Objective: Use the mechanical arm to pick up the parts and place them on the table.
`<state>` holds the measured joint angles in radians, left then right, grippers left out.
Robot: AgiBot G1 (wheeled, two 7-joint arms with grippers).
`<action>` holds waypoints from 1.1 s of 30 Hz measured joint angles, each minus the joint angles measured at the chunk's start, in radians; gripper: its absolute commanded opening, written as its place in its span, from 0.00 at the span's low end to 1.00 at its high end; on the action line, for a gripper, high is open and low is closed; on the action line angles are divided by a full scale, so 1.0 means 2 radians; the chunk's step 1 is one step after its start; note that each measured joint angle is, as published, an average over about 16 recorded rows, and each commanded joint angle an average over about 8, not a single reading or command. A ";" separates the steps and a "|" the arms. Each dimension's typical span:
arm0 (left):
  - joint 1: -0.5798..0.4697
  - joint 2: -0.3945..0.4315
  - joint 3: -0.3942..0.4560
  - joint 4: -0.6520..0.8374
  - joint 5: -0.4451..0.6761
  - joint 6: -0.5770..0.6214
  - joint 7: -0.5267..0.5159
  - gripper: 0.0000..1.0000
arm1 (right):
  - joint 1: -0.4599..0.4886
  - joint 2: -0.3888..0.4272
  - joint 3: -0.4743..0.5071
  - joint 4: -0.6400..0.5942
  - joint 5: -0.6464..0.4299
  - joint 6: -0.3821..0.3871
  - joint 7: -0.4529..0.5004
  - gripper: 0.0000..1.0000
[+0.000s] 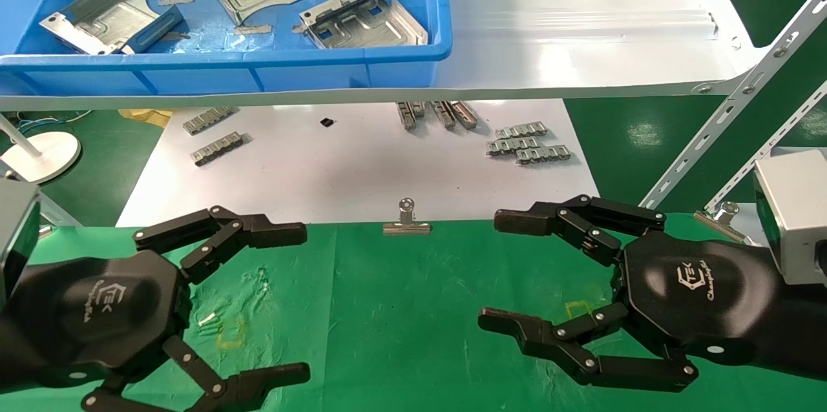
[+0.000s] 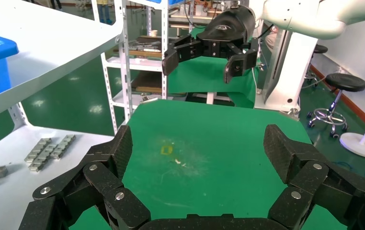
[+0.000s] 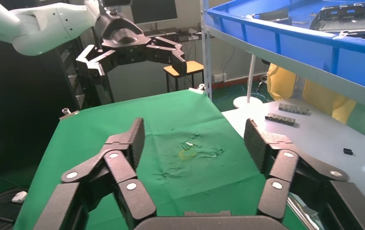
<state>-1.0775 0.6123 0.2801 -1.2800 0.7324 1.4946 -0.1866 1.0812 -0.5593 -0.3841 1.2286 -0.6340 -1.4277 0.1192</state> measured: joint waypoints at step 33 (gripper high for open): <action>-0.008 -0.002 -0.002 0.000 0.003 -0.002 0.002 1.00 | 0.000 0.000 0.000 0.000 0.000 0.000 0.000 0.00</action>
<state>-1.0942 0.6093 0.2756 -1.2801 0.7384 1.4908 -0.1820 1.0812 -0.5593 -0.3841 1.2286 -0.6340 -1.4276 0.1192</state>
